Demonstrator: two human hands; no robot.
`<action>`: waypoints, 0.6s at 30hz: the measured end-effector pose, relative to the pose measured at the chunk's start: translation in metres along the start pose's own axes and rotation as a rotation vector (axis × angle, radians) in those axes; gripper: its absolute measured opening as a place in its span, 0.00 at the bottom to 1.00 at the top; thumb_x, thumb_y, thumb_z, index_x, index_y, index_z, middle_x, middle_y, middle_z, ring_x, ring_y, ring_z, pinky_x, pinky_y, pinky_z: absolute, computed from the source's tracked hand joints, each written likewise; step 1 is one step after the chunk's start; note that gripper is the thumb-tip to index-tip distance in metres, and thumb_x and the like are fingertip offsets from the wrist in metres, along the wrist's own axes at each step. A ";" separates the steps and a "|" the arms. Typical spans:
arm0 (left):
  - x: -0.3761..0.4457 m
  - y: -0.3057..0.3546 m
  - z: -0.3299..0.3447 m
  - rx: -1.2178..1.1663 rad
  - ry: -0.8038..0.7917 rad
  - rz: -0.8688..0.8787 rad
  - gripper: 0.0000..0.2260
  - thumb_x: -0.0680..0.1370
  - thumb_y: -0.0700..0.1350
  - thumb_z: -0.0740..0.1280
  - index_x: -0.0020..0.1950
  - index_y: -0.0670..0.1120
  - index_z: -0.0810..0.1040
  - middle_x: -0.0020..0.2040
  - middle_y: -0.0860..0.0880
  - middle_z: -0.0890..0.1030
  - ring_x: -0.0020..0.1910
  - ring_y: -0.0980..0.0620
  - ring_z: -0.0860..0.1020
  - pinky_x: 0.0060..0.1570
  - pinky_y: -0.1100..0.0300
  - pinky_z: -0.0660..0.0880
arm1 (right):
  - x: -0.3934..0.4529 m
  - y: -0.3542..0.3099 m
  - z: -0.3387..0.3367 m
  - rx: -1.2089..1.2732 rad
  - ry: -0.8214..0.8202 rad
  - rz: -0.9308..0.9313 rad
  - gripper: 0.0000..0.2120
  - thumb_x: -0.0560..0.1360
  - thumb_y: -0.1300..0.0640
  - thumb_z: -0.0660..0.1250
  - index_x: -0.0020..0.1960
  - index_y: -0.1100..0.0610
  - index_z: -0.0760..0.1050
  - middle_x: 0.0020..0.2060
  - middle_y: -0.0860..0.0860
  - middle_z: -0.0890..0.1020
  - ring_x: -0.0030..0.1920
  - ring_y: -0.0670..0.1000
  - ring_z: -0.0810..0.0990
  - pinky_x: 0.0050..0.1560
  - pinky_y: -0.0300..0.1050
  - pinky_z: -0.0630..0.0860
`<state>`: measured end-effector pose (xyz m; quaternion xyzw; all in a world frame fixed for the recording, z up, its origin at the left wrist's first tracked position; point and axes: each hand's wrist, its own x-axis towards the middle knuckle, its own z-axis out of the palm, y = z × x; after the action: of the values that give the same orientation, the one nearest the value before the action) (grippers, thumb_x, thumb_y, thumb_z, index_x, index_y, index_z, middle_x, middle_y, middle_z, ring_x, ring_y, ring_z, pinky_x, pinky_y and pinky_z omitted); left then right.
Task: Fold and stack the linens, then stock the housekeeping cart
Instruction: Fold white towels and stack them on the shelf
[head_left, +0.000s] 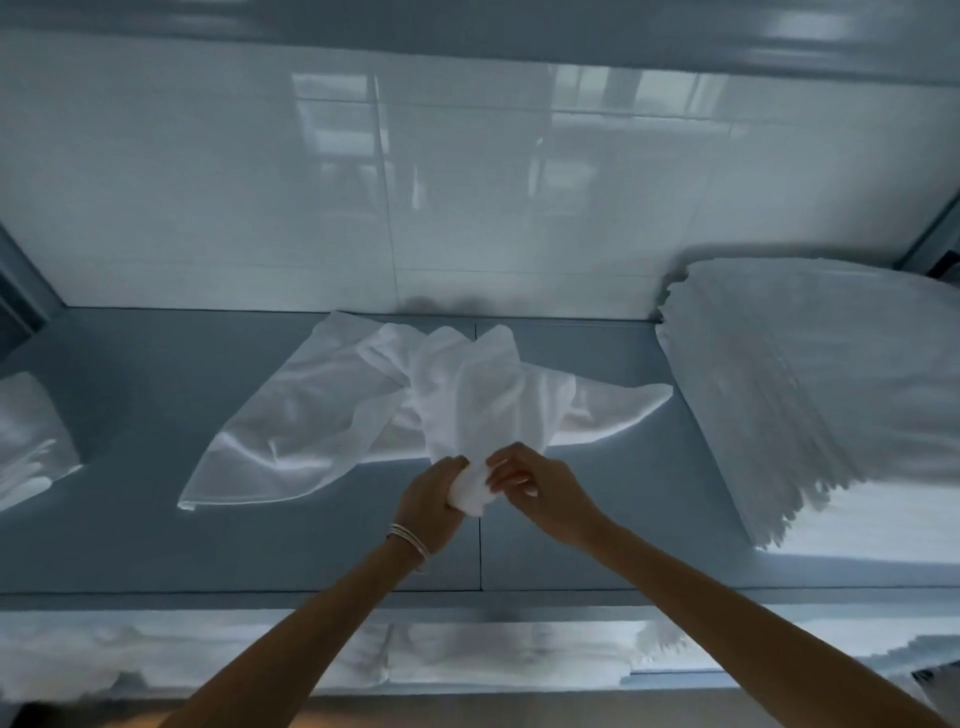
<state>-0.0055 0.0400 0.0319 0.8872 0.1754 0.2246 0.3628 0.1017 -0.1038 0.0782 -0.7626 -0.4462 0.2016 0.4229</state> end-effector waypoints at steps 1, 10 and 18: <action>-0.002 0.001 -0.010 0.007 0.020 0.053 0.19 0.67 0.54 0.60 0.46 0.42 0.78 0.39 0.44 0.80 0.39 0.46 0.79 0.38 0.58 0.72 | 0.004 0.008 -0.007 -0.094 0.047 -0.018 0.20 0.70 0.73 0.61 0.59 0.60 0.74 0.46 0.50 0.79 0.47 0.42 0.79 0.51 0.38 0.77; -0.041 -0.040 -0.135 0.288 0.123 0.337 0.16 0.67 0.47 0.62 0.54 0.52 0.73 0.44 0.49 0.84 0.45 0.57 0.81 0.42 0.64 0.76 | 0.055 0.051 -0.015 -0.673 0.127 0.074 0.08 0.72 0.59 0.68 0.51 0.59 0.78 0.61 0.56 0.74 0.62 0.63 0.69 0.49 0.56 0.76; -0.038 -0.028 -0.110 0.788 -0.516 -0.225 0.35 0.75 0.51 0.68 0.77 0.51 0.53 0.76 0.48 0.60 0.73 0.49 0.62 0.70 0.56 0.59 | 0.035 -0.003 0.023 -0.520 -0.119 -0.320 0.04 0.79 0.59 0.59 0.49 0.60 0.70 0.41 0.53 0.76 0.38 0.51 0.71 0.38 0.42 0.65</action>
<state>-0.0989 0.1031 0.0711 0.9594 0.2463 -0.1272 0.0531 0.1029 -0.0628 0.0704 -0.7522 -0.6211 0.0557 0.2130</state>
